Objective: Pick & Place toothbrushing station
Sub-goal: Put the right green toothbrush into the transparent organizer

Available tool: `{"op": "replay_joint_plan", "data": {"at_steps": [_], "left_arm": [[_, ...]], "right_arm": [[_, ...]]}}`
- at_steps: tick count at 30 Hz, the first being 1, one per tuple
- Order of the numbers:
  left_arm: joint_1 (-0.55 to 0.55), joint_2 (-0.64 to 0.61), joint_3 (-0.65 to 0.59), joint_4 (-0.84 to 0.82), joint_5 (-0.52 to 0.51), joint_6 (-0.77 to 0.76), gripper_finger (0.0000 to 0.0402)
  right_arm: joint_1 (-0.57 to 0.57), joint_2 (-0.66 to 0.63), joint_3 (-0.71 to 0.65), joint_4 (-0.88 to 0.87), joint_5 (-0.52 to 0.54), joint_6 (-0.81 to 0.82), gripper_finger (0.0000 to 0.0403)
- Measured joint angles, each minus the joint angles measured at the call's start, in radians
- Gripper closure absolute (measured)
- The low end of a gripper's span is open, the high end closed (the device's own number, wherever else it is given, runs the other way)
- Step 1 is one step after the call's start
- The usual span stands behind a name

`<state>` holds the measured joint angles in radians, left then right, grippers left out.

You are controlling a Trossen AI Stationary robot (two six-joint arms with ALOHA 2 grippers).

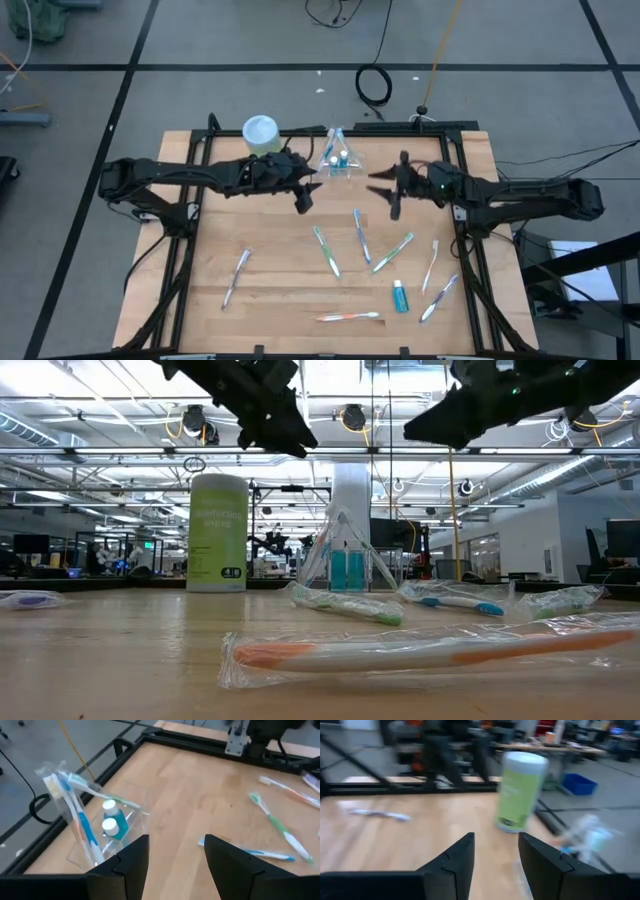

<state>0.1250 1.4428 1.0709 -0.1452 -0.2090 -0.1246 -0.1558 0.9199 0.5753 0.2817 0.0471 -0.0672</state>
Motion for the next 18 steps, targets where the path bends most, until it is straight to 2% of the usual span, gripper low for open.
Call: {"op": "replay_joint_plan", "data": {"at_steps": [6,8,13,18], "left_arm": [[-0.001,0.002,0.0,-0.005,-0.001,0.053,0.0204],[0.0,-0.001,0.0,-0.002,-0.001,0.053,0.0204],[0.001,-0.001,0.0,-0.002,-0.001,0.083,0.0204],[0.001,-0.001,0.0,-0.002,-0.001,0.116,0.0204]], "right_arm": [[0.188,0.035,0.026,0.005,0.004,-0.044,0.0259],[0.246,0.088,0.026,-0.031,0.009,0.059,0.0259],[0.383,0.224,0.018,-0.211,0.138,0.421,0.0259],[0.459,0.246,0.018,-0.343,0.133,0.726,0.0259]]}}
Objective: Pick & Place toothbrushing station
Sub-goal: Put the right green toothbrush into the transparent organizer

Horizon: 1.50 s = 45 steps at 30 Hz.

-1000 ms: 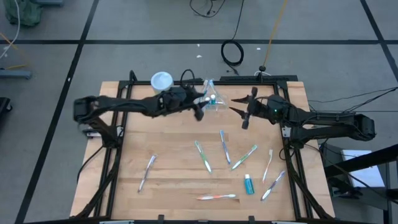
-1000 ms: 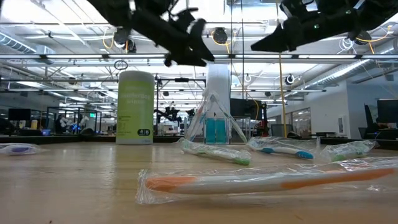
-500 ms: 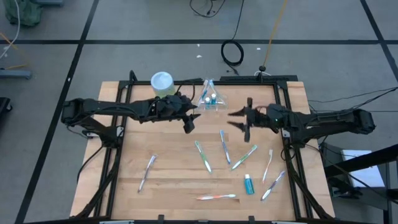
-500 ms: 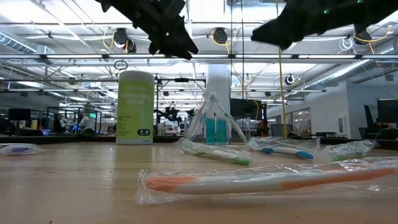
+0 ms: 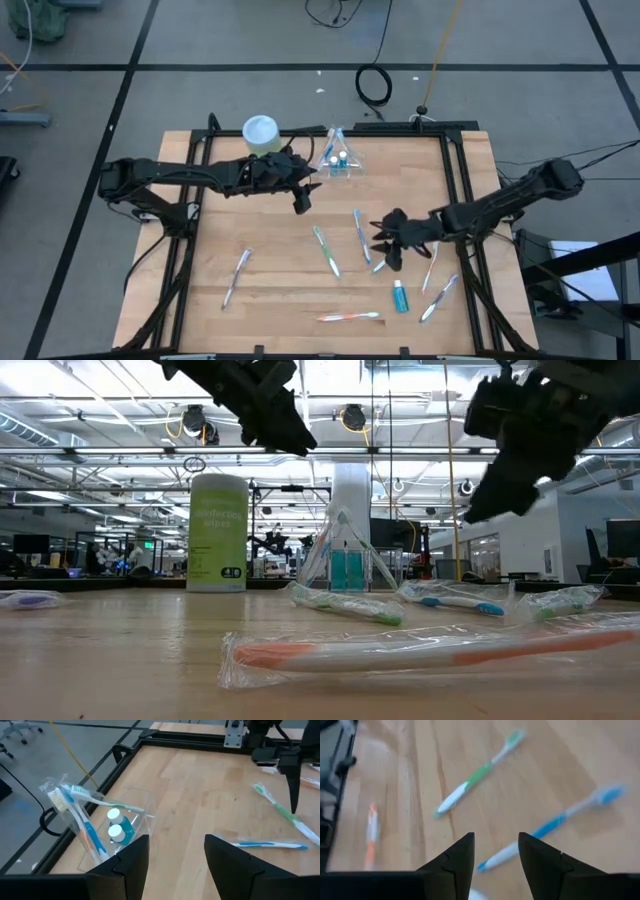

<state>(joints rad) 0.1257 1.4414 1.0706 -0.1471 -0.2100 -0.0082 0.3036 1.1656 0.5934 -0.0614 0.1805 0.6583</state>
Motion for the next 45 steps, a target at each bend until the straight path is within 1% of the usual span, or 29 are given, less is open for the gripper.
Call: {"op": "replay_joint_plan", "data": {"at_steps": [5,7,12,14,16,21,27,30,33,37,40,45], "left_arm": [[0.0,0.0,0.0,0.0,0.0,0.0,0.0204],[0.0,0.0,0.0,0.001,0.0,0.0,0.0204],[0.0,0.0,0.0,0.001,0.0,0.0,0.0204],[0.0,0.0,0.0,0.001,0.0,0.003,0.0204],[0.0,0.0,0.0,0.002,0.0,0.005,0.0204],[0.0,0.0,0.0,0.008,0.0,0.007,0.0204],[0.0,0.0,0.0,0.011,-0.001,0.019,0.0204],[0.0,0.0,0.0,0.011,-0.001,0.037,0.0204],[0.0,0.0,0.0,0.011,-0.001,0.038,0.0204],[0.0,0.0,0.0,0.026,-0.001,0.04,0.0204],[0.0,0.0,0.0,0.044,-0.001,0.054,0.0204],[0.0,0.0,0.0,0.053,-0.001,0.062,0.0204]], "right_arm": [[0.015,-0.056,0.0,-0.138,-0.028,0.235,0.0259],[0.015,-0.073,0.0,-0.21,-0.027,0.355,0.0259],[0.029,-0.077,0.0,-0.381,-0.028,0.601,0.0259],[0.039,-0.076,0.0,-0.418,-0.028,0.7,0.0259],[0.049,-0.077,0.0,-0.43,-0.028,0.759,0.0259],[0.052,-0.077,0.0,-0.439,-0.027,0.854,0.0259],[0.052,-0.077,-0.003,-0.512,-0.028,0.972,0.0259],[0.052,-0.076,-0.042,-0.485,-0.028,1.025,0.0259],[0.052,-0.076,-0.115,-0.384,-0.05,1.067,0.0259],[0.045,-0.081,-0.212,-0.238,-0.032,1.07,0.0259],[0.03,-0.079,-0.257,-0.227,-0.02,1.067,0.0259],[0.01,-0.079,-0.289,-0.233,-0.018,0.99,0.0259]]}}
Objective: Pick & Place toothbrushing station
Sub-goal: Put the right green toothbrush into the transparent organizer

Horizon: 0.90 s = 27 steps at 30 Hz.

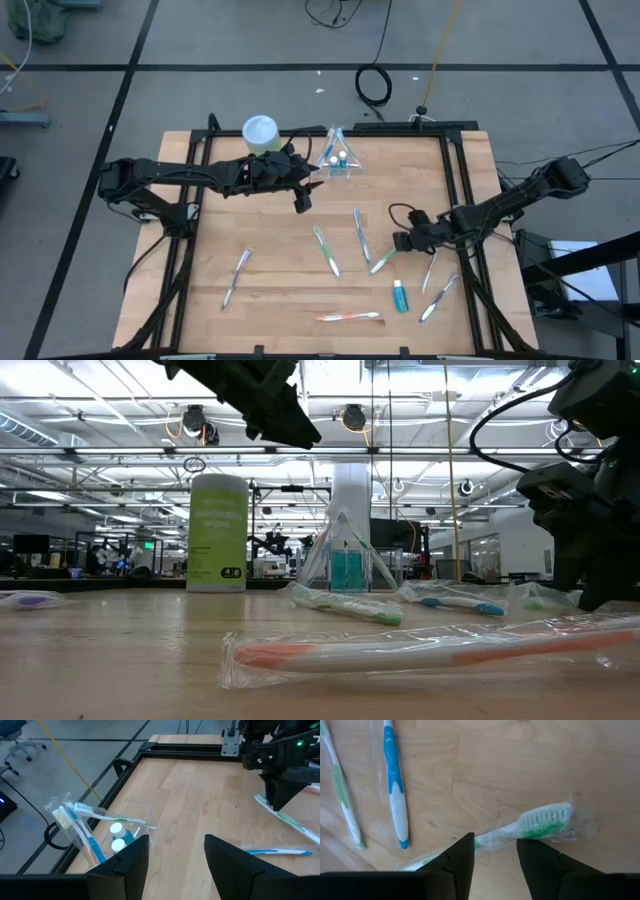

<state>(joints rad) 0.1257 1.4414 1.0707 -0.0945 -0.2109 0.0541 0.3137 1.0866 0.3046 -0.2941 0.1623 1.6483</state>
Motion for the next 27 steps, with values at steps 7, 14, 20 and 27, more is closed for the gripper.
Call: {"op": "replay_joint_plan", "data": {"at_steps": [7,14,20,27], "left_arm": [[0.0,0.0,0.0,0.001,0.0,0.003,0.0204],[0.0,0.0,0.0,0.001,0.0,0.003,0.0204],[0.0,0.0,0.0,0.002,0.0,0.009,0.0204],[0.0,0.0,0.0,0.007,0.0,0.024,0.0204]], "right_arm": [[-0.038,0.001,-0.002,0.003,-0.011,-0.118,0.0301],[-0.066,-0.001,-0.003,0.07,-0.001,-0.252,0.0394],[-0.067,-0.024,-0.008,0.235,0.012,-0.412,0.0399],[-0.083,-0.111,0.066,0.26,0.206,-0.667,0.0402]]}}
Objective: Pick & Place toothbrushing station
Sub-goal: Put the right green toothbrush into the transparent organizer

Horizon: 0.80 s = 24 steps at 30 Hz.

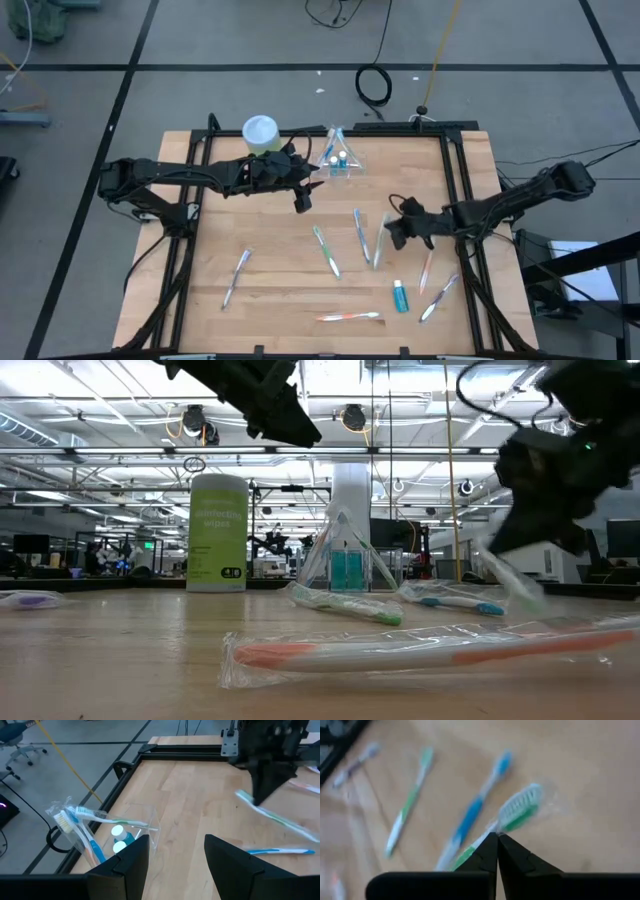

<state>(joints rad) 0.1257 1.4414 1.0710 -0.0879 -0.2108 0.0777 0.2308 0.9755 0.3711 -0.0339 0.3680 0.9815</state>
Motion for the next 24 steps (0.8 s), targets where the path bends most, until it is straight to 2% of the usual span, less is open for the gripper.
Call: {"op": "replay_joint_plan", "data": {"at_steps": [5,9,15,19,24], "left_arm": [[0.0,0.0,0.0,0.005,0.0,0.0,0.0204],[0.0,0.0,0.0,0.004,0.0,0.0,0.0204],[0.0,0.0,0.0,0.006,0.0,-0.007,0.0204],[0.0,0.0,0.0,0.014,0.0,-0.007,0.0204],[0.0,0.0,0.0,0.026,0.0,-0.013,0.0204]], "right_arm": [[-0.054,-0.019,0.061,0.047,0.202,-0.285,0.0402],[-0.138,0.003,0.064,0.293,0.286,-0.558,0.0402],[-0.275,0.055,0.064,0.67,0.253,-0.922,0.0402],[-0.366,0.06,0.066,0.774,0.256,-1.089,0.0403],[-0.461,0.06,0.066,0.862,0.148,-1.204,0.0403]]}}
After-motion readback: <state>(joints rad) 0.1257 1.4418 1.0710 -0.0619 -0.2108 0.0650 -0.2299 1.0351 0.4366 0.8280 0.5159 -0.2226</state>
